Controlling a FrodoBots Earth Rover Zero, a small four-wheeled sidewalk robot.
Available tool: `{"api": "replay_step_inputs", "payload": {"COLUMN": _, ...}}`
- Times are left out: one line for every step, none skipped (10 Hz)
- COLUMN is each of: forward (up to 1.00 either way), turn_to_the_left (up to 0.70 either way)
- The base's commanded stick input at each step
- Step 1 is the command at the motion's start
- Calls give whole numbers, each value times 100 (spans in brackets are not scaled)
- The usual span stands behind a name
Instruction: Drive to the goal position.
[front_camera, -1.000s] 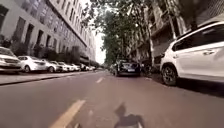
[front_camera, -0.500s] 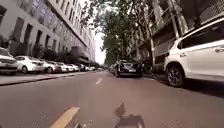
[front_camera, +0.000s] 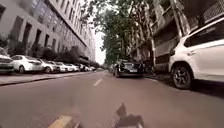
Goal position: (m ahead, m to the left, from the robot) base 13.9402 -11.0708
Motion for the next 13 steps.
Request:
{"api": "replay_step_inputs", "payload": {"forward": 70, "turn_to_the_left": 14}}
{"api": "replay_step_inputs", "payload": {"forward": 70, "turn_to_the_left": 14}}
{"api": "replay_step_inputs", "payload": {"forward": 70, "turn_to_the_left": 14}}
{"api": "replay_step_inputs", "payload": {"forward": 70, "turn_to_the_left": 14}}
{"api": "replay_step_inputs", "payload": {"forward": 70, "turn_to_the_left": 14}}
{"api": "replay_step_inputs", "payload": {"forward": 70, "turn_to_the_left": 14}}
{"api": "replay_step_inputs", "payload": {"forward": 70, "turn_to_the_left": 0}}
{"api": "replay_step_inputs", "payload": {"forward": 70, "turn_to_the_left": 0}}
{"api": "replay_step_inputs", "payload": {"forward": 70, "turn_to_the_left": 0}}
{"api": "replay_step_inputs", "payload": {"forward": 70, "turn_to_the_left": 0}}
{"api": "replay_step_inputs", "payload": {"forward": 70, "turn_to_the_left": 0}}
{"api": "replay_step_inputs", "payload": {"forward": 70, "turn_to_the_left": 0}}
{"api": "replay_step_inputs", "payload": {"forward": 70, "turn_to_the_left": 0}}
